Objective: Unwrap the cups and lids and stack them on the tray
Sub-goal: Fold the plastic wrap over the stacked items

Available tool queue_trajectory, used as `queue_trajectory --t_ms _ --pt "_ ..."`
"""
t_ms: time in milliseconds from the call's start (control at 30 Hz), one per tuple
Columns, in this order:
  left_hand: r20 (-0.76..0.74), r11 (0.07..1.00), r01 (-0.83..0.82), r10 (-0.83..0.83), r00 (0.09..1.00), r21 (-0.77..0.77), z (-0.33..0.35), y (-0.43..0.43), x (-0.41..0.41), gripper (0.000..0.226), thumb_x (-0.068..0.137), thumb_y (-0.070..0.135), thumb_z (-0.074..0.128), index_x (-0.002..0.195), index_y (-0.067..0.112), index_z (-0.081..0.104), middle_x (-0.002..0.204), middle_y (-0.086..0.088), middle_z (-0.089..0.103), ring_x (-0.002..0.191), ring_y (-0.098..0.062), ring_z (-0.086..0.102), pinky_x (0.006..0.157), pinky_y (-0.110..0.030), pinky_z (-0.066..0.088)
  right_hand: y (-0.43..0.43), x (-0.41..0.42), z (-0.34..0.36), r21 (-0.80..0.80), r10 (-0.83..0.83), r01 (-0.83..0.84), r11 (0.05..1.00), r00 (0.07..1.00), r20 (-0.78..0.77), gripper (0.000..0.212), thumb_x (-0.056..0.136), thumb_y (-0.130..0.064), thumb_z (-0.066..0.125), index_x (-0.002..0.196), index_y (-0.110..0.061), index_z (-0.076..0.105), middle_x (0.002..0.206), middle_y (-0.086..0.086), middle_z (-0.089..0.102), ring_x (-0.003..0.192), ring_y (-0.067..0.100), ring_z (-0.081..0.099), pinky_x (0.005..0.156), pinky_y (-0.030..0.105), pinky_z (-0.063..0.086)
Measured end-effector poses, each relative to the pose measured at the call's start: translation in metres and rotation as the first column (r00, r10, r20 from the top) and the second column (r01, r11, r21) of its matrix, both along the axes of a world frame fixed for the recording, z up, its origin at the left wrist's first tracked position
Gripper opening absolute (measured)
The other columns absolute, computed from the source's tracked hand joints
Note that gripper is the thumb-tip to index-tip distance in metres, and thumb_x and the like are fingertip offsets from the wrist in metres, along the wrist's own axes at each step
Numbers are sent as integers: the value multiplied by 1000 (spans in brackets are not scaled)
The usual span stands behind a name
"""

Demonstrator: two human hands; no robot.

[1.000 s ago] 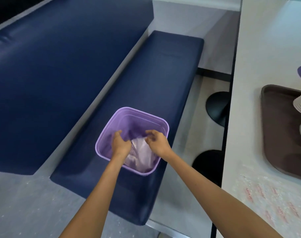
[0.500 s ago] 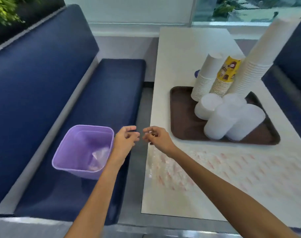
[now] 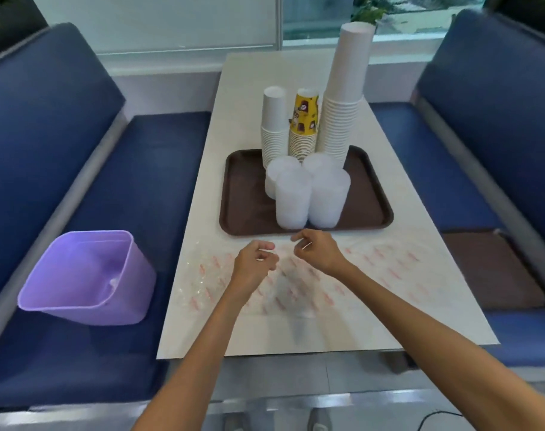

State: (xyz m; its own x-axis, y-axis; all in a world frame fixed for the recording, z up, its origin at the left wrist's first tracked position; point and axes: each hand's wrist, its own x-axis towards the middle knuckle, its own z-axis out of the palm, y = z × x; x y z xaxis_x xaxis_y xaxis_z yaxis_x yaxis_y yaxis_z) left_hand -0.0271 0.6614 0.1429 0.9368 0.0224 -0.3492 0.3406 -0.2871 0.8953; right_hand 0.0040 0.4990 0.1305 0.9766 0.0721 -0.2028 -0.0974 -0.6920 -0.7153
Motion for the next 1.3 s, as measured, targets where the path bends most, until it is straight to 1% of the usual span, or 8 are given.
queue_trajectory --t_ms 200,333,467,733,967,1133,1233,1300 --pt "-31 998 -7 9 999 63 -14 -17 -12 16 86 5 62 98 16 59 89 -10 65 70 -14 61 65 -22 46 -22 0 -13 -343 171 -161 925 985 -2 42 86 -23 68 126 -16 57 130 4 55 120 21 48 90 29 42" --pt "-47 996 -23 27 999 84 -17 -14 -17 15 88 6 60 101 14 59 88 -6 64 72 -13 62 66 -21 45 -25 1 -19 -454 244 -252 855 967 -77 54 87 -29 67 137 -17 48 137 9 46 127 25 40 98 33 38" --pt "-45 995 -29 33 998 100 -18 -6 -20 15 89 7 59 103 13 59 92 -8 65 73 -14 62 64 -21 45 -26 4 -20 -462 259 -264 847 963 -75 53 86 -28 68 135 -16 51 134 11 48 123 27 43 100 33 37" --pt "-29 995 -36 39 999 93 -15 6 -22 15 90 7 59 101 16 59 97 -10 66 75 -14 63 68 -23 48 -23 9 -17 -435 261 -236 869 965 -3 29 83 -24 72 108 -12 63 114 6 58 102 21 54 91 28 35" --pt "0 993 -52 52 999 102 -17 13 -24 13 91 7 57 101 15 59 95 -8 67 74 -13 63 63 -19 46 -25 14 -13 -368 242 -221 903 970 13 16 82 -24 73 86 -11 65 96 3 69 80 16 56 71 23 35" --pt "-6 992 -61 62 998 112 -17 12 -23 13 93 9 56 104 14 59 99 -7 66 78 -13 63 66 -19 48 -29 18 -10 -333 256 -233 914 966 26 23 90 -22 63 101 -5 74 102 9 71 90 24 63 76 29 46" --pt "-8 992 -61 62 998 115 -15 11 -23 14 93 9 55 107 12 59 100 -7 66 78 -13 63 65 -19 48 -30 18 -11 -313 279 -247 917 958 61 27 95 -22 58 114 -8 69 108 9 67 95 25 60 72 24 35" --pt "-7 991 -76 78 997 107 -14 12 -26 14 94 9 54 106 13 59 99 -7 66 79 -13 63 66 -18 48 -31 19 -10 -323 311 -271 907 947 79 27 95 -23 57 115 -10 69 109 10 64 95 25 59 73 25 37"
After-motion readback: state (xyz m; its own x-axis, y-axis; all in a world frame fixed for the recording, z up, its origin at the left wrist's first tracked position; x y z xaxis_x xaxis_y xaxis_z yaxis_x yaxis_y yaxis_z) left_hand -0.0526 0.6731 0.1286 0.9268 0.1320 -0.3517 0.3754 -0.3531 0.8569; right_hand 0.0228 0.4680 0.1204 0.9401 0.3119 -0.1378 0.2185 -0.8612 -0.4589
